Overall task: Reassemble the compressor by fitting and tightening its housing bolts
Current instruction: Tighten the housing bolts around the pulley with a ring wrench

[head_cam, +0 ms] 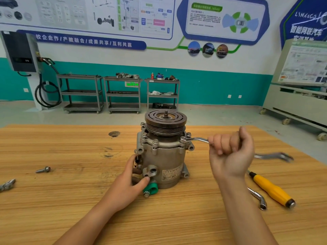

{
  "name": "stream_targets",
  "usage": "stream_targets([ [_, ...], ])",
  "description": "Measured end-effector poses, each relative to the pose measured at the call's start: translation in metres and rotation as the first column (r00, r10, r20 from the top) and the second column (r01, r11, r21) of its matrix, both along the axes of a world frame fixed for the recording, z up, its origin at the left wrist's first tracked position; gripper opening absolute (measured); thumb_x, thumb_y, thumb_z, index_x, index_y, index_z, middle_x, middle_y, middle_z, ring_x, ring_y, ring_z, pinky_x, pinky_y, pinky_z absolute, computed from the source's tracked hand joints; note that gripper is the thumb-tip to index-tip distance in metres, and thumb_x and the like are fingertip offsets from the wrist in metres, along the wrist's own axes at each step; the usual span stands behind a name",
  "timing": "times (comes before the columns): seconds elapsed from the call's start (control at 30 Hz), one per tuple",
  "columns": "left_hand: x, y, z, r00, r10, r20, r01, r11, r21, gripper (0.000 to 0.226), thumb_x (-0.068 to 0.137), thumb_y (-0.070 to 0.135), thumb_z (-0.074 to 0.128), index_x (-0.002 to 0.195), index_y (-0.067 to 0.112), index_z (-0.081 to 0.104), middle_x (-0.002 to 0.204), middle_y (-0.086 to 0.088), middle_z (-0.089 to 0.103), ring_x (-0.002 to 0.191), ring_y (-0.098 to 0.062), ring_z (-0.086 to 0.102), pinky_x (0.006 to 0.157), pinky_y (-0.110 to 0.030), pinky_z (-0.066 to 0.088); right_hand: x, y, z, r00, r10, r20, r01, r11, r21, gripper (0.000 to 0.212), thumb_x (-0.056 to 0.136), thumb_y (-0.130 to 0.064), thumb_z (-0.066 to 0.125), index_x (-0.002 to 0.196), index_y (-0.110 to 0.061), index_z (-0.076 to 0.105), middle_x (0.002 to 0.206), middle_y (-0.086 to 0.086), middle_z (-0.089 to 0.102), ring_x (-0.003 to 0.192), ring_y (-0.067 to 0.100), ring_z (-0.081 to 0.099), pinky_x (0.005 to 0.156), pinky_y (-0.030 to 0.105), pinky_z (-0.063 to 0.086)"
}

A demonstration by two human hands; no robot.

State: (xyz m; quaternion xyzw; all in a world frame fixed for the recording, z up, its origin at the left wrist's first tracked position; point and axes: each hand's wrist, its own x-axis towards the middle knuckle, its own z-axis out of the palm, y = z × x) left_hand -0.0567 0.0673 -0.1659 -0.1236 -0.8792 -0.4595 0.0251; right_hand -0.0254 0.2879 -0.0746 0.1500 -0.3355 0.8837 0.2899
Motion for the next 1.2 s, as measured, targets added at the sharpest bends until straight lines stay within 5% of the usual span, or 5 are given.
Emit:
stream_targets([
  [0.17, 0.001, -0.002, 0.0, 0.999, -0.045, -0.027, 0.046, 0.998, 0.032, 0.074, 0.085, 0.018, 0.065, 0.14, 0.033, 0.018, 0.106, 0.017, 0.056, 0.093, 0.004, 0.058, 0.079, -0.025, 0.048, 0.012, -0.091, -0.023, 0.637, -0.482, -0.602, 0.77, 0.425, 0.476, 0.038, 0.084, -0.01, 0.05, 0.047, -0.015, 0.039, 0.045, -0.009, 0.034, 0.048, 0.006, 0.029, 0.052, 0.024, 0.031],
  [0.37, 0.0, -0.001, -0.004, 0.995, -0.019, -0.093, 0.024, 0.998, 0.056, 0.028, 0.083, 0.01, 0.062, 0.106, 0.019, 0.048, 0.082, 0.009, 0.06, 0.076, 0.009, 0.059, 0.059, -0.005, 0.041, -0.019, -0.13, -0.005, 0.508, -0.503, -0.699, 0.746, -0.148, 0.649, 0.035, 0.078, -0.015, 0.069, 0.045, -0.01, 0.057, 0.042, 0.001, 0.053, 0.042, 0.02, 0.049, 0.056, 0.027, 0.037],
  [0.47, 0.0, 0.0, -0.002, 0.999, -0.026, -0.043, 0.03, 0.995, 0.091, 0.055, 0.085, 0.026, 0.064, 0.127, 0.039, 0.03, 0.101, 0.016, 0.058, 0.086, 0.002, 0.063, 0.068, -0.011, 0.046, -0.01, -0.113, 0.015, 0.54, -0.459, -0.706, 0.802, 0.027, 0.597, 0.042, 0.086, -0.019, 0.057, 0.046, -0.007, 0.057, 0.04, 0.0, 0.048, 0.036, 0.016, 0.043, 0.043, 0.024, 0.035],
  [0.63, 0.001, 0.0, 0.003, 0.999, -0.026, 0.024, 0.025, 0.999, 0.04, 0.081, 0.087, 0.036, 0.062, 0.145, 0.04, 0.005, 0.111, 0.016, 0.049, 0.092, 0.002, 0.057, 0.074, -0.015, 0.044, 0.02, -0.046, 0.072, 0.938, -0.026, -0.345, 0.107, 0.97, 0.218, 0.052, 0.089, -0.032, 0.042, 0.038, -0.022, 0.042, 0.035, -0.014, 0.028, 0.03, 0.003, 0.024, 0.037, 0.014, 0.023],
  [1.2, 0.005, 0.002, 0.008, 0.999, -0.008, 0.036, 0.007, 1.0, 0.01, 0.083, 0.089, 0.037, 0.06, 0.147, 0.037, 0.0, 0.099, 0.03, 0.042, 0.084, 0.009, 0.055, 0.062, -0.007, 0.043, -0.065, 0.028, 0.03, 0.876, 0.482, -0.032, -0.482, 0.869, -0.112, 0.047, 0.077, -0.04, 0.039, 0.034, -0.021, 0.033, 0.039, -0.007, 0.008, 0.034, 0.009, 0.006, 0.033, 0.018, 0.015],
])
